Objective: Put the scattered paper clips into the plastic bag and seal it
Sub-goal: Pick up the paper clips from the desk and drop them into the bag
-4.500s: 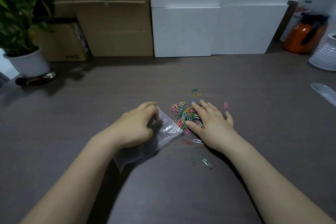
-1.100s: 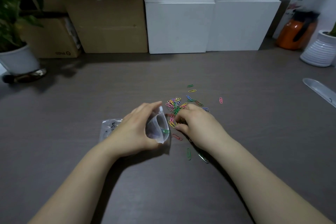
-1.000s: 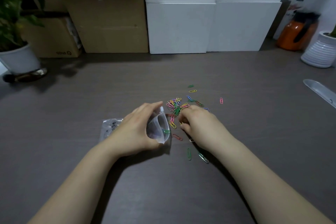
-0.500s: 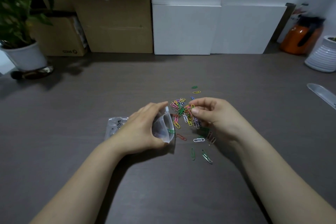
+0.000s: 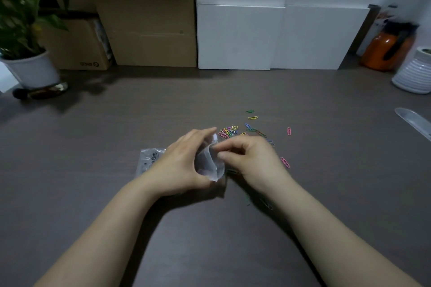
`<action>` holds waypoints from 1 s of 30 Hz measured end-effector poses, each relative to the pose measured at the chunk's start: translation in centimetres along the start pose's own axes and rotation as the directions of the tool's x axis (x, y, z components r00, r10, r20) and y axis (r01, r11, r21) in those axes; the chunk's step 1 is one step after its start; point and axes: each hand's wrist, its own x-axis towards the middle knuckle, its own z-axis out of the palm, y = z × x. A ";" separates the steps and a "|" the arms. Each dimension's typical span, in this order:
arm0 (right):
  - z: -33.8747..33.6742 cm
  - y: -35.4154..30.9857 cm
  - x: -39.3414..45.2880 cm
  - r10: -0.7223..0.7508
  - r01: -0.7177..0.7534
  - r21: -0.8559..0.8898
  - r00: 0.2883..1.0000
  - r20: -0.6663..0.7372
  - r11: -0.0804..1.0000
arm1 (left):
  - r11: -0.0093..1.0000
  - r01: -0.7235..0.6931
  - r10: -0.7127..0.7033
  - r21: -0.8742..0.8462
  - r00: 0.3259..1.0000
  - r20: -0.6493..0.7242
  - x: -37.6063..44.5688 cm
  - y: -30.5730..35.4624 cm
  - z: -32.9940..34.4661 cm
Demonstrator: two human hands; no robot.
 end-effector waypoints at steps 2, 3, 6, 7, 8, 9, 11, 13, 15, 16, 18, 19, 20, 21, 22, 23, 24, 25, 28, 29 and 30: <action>-2.2 0.9 0.7 0.033 -0.070 -0.262 0.989 -0.143 0.963 | 1.000 0.013 -0.013 0.007 1.000 -0.001 -0.1 0.0 -0.1; -3.5 1.5 1.0 0.055 -0.121 -0.415 0.984 -0.167 0.902 | 1.000 0.019 -0.019 0.007 1.000 0.001 -0.1 0.0 -0.1; -6.4 3.1 1.2 0.231 -0.264 -0.596 0.964 -0.132 0.759 | 0.999 0.023 -0.023 0.022 1.000 0.004 0.0 0.0 -0.1; -6.7 3.4 1.2 0.264 -0.274 -0.614 0.958 -0.109 0.740 | 0.999 0.021 -0.021 0.035 1.000 0.006 0.0 0.0 -0.1; -6.7 3.6 1.2 0.272 -0.263 -0.630 0.959 -0.086 0.731 | 0.999 0.018 -0.018 0.047 1.000 0.007 0.0 0.0 -0.1; -6.5 3.7 1.2 0.264 -0.247 -0.637 0.962 -0.070 0.730 | 0.998 0.016 -0.016 0.055 1.000 0.007 0.0 -0.1 -0.1; -5.8 3.7 1.2 0.217 -0.220 -0.629 0.973 -0.084 0.745 | 0.998 0.013 -0.014 0.060 1.000 0.004 0.0 -0.1 0.0; -5.2 3.6 1.2 0.164 -0.202 -0.627 0.979 -0.119 0.752 | 0.998 0.012 -0.013 0.060 1.000 0.003 0.0 -0.1 0.0; -5.1 3.4 1.2 0.141 -0.191 -0.637 0.982 -0.128 0.747 | 0.998 0.010 -0.010 0.065 1.000 0.001 0.0 -0.2 0.0; -5.0 3.4 1.2 0.143 -0.190 -0.641 0.982 -0.126 0.743 | 0.998 0.008 -0.008 0.068 1.000 -0.002 -0.1 -0.2 0.0; -5.1 3.4 1.2 0.156 -0.200 -0.642 0.980 -0.126 0.740 | 0.997 0.005 -0.005 0.075 1.000 -0.006 0.0 -0.3 0.1; -5.2 3.3 1.2 0.163 -0.205 -0.640 0.979 -0.125 0.740 | 0.997 0.004 -0.004 0.081 1.000 -0.006 0.0 -0.3 0.1; -5.2 3.3 1.2 0.170 -0.208 -0.632 0.978 -0.122 0.746 | 0.996 0.002 -0.002 0.087 1.000 -0.006 0.1 -0.3 0.1; -5.3 3.2 1.1 0.174 -0.210 -0.619 0.978 -0.119 0.757 | 0.996 0.001 -0.001 0.092 1.000 -0.005 0.1 -0.3 0.1; -5.4 3.2 1.1 0.173 -0.207 -0.602 0.978 -0.115 0.771 | 0.996 0.001 -0.001 0.094 1.000 -0.004 0.1 -0.3 0.1; -5.6 3.1 1.1 0.169 -0.201 -0.582 0.979 -0.110 0.788 | 0.996 0.002 -0.001 0.094 1.000 -0.005 0.1 -0.3 0.1; -5.7 3.0 1.0 0.163 -0.195 -0.561 0.981 -0.108 0.805 | 0.996 0.003 -0.002 0.091 1.000 -0.006 0.1 -0.3 0.1; -5.9 2.9 1.0 0.153 -0.190 -0.534 0.982 -0.113 0.824 | 0.996 0.003 -0.003 0.087 1.000 -0.007 0.1 -0.3 0.1; -5.9 2.2 1.0 0.121 -0.164 -0.366 0.983 -0.136 0.916 | 0.997 0.008 -0.007 0.077 1.000 -0.009 0.0 -0.3 0.1; -5.7 1.9 1.0 0.121 -0.153 -0.278 0.984 -0.128 0.948 | 0.997 0.008 -0.008 0.076 1.000 -0.008 0.1 -0.3 0.1; -5.5 1.5 1.0 0.119 -0.139 -0.202 0.987 -0.112 0.969 | 0.997 0.008 -0.008 0.076 1.000 -0.006 0.0 -0.3 0.1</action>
